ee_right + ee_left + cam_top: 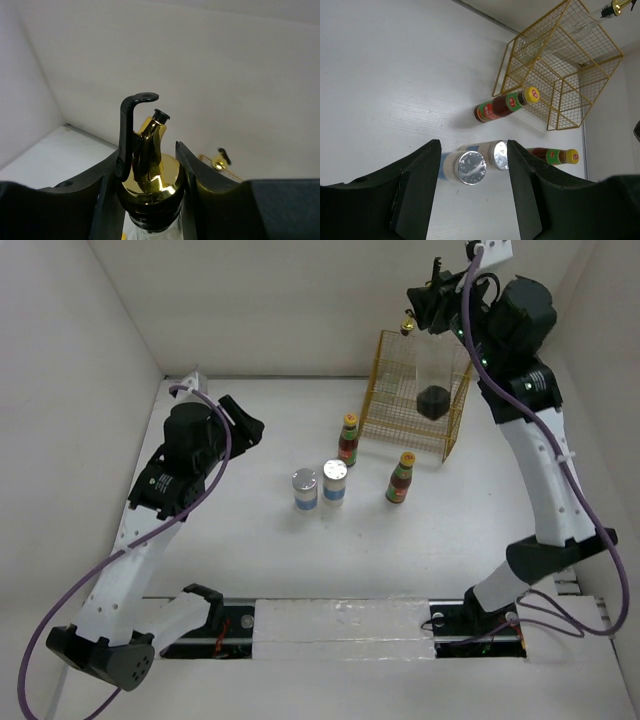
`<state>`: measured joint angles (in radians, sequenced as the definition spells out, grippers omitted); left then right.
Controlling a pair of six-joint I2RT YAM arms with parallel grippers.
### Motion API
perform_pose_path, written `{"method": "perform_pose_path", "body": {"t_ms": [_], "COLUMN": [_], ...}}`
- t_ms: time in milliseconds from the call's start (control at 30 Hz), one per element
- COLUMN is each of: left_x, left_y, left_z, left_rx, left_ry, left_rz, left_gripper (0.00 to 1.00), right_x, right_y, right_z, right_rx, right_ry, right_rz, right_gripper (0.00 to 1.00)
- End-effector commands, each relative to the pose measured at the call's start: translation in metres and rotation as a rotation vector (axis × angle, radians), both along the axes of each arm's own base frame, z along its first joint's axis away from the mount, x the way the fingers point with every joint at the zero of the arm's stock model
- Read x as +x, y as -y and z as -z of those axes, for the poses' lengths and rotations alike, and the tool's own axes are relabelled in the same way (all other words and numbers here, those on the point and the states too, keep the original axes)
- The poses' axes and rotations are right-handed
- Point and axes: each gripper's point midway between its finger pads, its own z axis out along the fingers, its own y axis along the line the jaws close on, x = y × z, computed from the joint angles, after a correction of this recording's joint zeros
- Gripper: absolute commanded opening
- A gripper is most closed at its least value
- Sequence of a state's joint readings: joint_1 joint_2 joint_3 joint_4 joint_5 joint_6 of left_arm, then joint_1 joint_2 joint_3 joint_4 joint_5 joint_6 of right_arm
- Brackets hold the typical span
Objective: Organize the condiment bottles
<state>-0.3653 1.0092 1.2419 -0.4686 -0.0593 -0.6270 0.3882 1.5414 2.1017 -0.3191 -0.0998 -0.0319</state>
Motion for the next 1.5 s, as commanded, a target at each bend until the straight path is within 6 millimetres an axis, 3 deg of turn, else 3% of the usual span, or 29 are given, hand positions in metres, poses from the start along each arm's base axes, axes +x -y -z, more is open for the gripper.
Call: {"method": "perform_pose_path", "body": {"t_ms": [0, 100, 300, 733, 1233, 1467], "left_x": [-0.002, -0.002, -0.002, 0.002, 0.006, 0.008], "left_y": [0.003, 0.003, 0.001, -0.009, -0.009, -0.007], "left_z": [-0.007, -0.003, -0.002, -0.008, 0.005, 0.011], "left_rx": [-0.021, -0.018, -0.006, 0.000, 0.014, 0.017], "left_ry": [0.032, 0.023, 0.027, 0.030, -0.015, -0.034], "left_rz": [0.012, 0.012, 0.006, -0.033, -0.034, -0.025], "left_gripper": [0.51, 0.51, 0.51, 0.51, 0.51, 0.51], "right_x": [0.034, 0.057, 0.094, 0.154, 0.175, 0.167], "right_y": [0.037, 0.063, 0.094, 0.115, 0.136, 0.145], "right_z": [-0.012, -0.003, 0.009, 0.012, 0.011, -0.016], "right_rx": [-0.012, -0.020, -0.025, 0.009, 0.062, 0.136], "right_ry": [0.038, 0.021, 0.008, 0.060, 0.116, 0.195], "right_rz": [0.135, 0.228, 0.332, 0.425, 0.532, 0.574], "right_gripper": [0.00, 0.00, 0.00, 0.00, 0.00, 0.00]}}
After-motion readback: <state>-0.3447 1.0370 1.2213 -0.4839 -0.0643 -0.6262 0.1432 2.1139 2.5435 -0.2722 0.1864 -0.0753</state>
